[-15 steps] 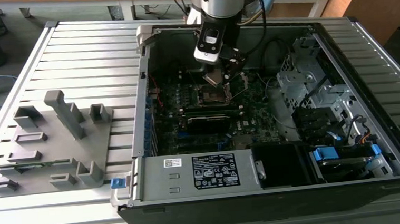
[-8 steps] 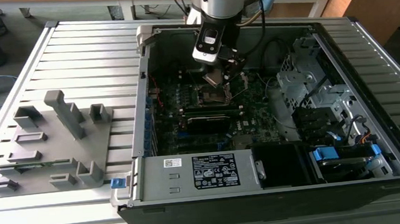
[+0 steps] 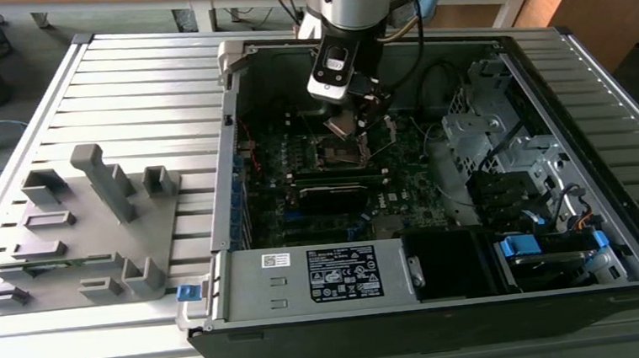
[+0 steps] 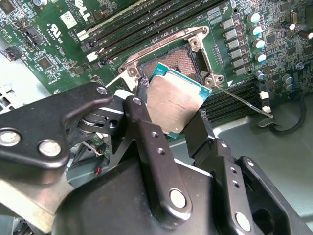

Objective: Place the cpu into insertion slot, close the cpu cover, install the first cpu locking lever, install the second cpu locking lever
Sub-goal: 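Place the cpu into insertion slot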

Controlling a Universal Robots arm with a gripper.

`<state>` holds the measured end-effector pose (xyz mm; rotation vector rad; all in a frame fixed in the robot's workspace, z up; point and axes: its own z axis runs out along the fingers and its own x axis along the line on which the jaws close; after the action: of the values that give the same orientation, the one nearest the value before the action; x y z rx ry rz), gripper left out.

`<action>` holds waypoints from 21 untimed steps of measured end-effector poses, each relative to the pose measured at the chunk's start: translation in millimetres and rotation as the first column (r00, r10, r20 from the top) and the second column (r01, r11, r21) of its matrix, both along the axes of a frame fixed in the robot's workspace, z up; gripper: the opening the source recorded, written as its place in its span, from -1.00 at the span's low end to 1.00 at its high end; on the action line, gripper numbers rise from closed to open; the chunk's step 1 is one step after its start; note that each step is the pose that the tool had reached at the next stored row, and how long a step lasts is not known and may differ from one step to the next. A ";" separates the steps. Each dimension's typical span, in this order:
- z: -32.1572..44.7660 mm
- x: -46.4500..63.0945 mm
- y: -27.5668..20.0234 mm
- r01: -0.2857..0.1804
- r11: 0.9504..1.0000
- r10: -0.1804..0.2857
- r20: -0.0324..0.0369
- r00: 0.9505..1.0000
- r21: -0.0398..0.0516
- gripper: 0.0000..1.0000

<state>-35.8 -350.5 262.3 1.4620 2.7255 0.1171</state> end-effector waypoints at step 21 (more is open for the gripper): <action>-14.2 0.0 0.0 0.239 0.971 -0.239 0.000 0.971 0.000 0.07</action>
<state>-35.8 -350.5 248.1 1.7742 2.5229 0.1067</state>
